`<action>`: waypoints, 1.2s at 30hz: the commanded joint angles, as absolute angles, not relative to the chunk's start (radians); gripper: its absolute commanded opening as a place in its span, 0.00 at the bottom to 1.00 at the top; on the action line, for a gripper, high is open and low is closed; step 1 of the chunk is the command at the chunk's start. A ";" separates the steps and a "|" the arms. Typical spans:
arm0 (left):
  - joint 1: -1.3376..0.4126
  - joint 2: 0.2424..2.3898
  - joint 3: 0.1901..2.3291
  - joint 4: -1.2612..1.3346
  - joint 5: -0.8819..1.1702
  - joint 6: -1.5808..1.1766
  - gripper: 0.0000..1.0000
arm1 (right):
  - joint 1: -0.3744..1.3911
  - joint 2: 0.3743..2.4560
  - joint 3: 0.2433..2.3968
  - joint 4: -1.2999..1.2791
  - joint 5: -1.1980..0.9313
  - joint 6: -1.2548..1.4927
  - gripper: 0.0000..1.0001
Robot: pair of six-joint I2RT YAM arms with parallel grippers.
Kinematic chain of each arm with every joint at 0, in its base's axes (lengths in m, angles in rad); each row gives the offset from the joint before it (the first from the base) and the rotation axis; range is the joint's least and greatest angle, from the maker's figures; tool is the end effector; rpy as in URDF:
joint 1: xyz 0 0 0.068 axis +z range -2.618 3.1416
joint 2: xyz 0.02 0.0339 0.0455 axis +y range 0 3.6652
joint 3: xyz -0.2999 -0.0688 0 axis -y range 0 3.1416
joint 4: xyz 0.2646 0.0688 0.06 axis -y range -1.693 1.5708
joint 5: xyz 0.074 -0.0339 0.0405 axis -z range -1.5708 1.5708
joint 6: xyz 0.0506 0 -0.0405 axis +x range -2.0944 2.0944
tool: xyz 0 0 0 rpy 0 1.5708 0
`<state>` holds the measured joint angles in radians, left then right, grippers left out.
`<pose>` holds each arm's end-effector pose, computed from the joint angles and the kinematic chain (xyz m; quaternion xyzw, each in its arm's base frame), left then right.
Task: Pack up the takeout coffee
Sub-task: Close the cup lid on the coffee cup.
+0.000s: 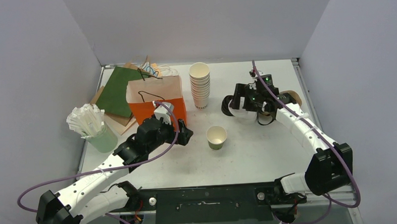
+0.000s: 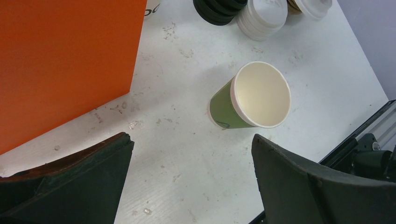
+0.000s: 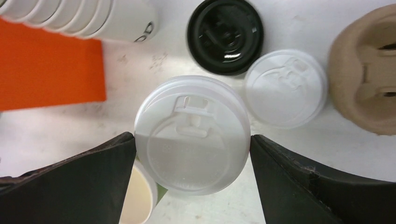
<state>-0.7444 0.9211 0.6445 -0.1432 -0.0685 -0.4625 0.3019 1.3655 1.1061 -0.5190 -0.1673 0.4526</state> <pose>0.1665 -0.1487 0.2870 0.0993 0.8327 -0.2850 0.4642 0.3013 0.1027 0.3102 0.0371 0.9191 0.2133 0.3291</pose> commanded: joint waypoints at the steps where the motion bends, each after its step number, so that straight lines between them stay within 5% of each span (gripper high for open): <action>1: -0.742 0.904 0.635 -0.067 -0.022 -0.480 0.96 | 0.261 1.315 1.141 -0.554 -0.500 0.408 0.89; 6: -0.742 0.906 0.626 -0.040 0.035 -0.481 0.90 | 0.251 1.326 1.137 -0.576 -0.727 0.361 0.87; 13: -0.741 0.927 0.619 -0.014 0.079 -0.492 0.87 | 0.257 1.315 1.109 -0.593 -0.754 0.313 0.86; 36: -0.741 0.977 0.532 0.167 0.082 -0.613 0.80 | 0.803 1.343 1.099 -0.602 -0.016 0.315 0.83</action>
